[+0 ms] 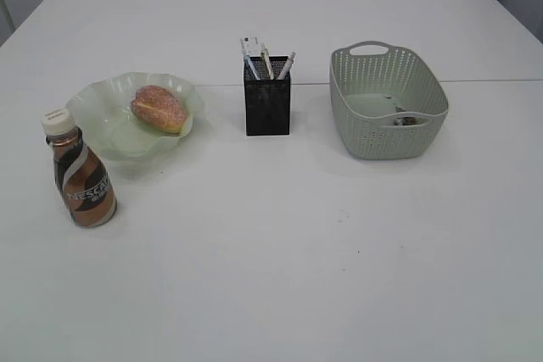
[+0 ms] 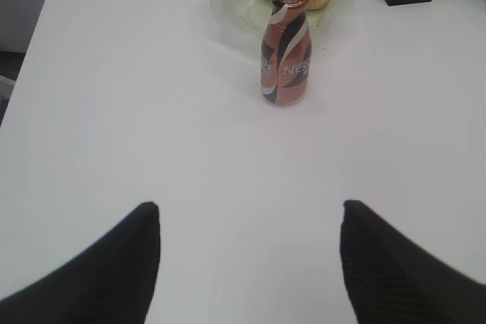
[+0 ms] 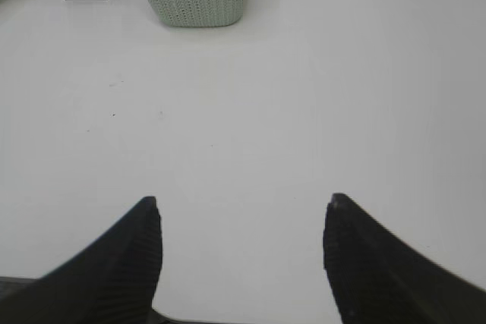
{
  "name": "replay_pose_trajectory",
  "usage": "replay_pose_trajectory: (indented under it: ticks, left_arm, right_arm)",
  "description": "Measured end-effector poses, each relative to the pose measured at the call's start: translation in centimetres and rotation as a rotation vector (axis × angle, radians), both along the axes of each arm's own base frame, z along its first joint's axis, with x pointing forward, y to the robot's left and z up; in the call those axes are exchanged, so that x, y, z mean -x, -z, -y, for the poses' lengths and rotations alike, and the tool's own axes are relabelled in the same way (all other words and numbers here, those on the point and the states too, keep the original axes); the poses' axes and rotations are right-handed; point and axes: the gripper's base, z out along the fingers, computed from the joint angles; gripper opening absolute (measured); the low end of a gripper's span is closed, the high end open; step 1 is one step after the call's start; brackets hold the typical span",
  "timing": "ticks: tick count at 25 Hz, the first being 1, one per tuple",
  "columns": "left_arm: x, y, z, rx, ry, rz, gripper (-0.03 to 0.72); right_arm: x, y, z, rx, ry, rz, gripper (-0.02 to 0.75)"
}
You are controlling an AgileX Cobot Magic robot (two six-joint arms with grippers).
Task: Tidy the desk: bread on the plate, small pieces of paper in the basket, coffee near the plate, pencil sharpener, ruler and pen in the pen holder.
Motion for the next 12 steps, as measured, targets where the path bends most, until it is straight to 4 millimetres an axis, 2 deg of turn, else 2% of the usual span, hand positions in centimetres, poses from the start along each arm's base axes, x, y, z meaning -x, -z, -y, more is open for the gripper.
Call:
replay_pose_trajectory:
  ticks: [12]
  left_arm:
    - [0.00, 0.00, 0.01, 0.001, 0.001, 0.000, 0.542]
  right_arm:
    - [0.00, 0.00, 0.00, 0.002, -0.001, 0.000, 0.489]
